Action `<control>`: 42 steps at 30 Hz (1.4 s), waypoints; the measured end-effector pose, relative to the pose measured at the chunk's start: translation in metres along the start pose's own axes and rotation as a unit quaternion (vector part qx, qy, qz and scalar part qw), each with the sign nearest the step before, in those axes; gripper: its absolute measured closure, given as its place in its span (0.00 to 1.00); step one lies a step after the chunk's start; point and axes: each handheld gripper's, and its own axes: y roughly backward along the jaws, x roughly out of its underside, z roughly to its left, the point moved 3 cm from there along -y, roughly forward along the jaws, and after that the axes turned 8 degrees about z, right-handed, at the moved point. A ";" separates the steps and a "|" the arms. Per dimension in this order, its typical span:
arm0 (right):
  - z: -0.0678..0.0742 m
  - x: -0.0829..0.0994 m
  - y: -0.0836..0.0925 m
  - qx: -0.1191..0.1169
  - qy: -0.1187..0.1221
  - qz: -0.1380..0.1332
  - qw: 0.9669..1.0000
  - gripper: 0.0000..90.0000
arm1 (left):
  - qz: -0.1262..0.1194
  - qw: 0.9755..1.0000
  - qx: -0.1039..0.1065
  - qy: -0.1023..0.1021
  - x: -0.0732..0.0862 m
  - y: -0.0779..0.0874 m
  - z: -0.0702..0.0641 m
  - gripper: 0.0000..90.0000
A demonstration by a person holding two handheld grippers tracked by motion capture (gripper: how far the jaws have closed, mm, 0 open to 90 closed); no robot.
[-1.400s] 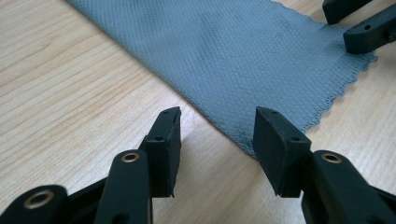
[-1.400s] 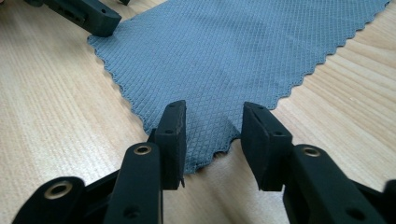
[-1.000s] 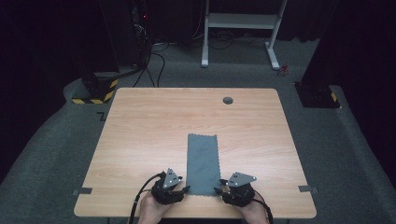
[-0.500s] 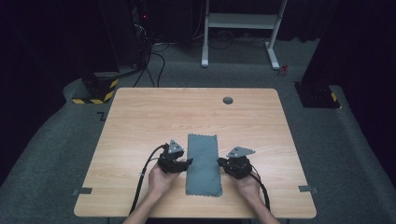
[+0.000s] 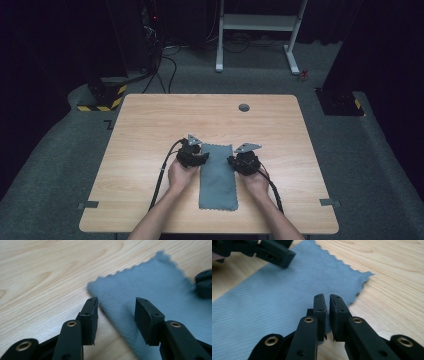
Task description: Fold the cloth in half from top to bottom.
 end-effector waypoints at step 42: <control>-0.024 -0.042 -0.028 0.031 -0.046 0.037 0.998 0.98 | 0.029 0.999 0.017 0.015 -0.025 -0.014 0.012 0.93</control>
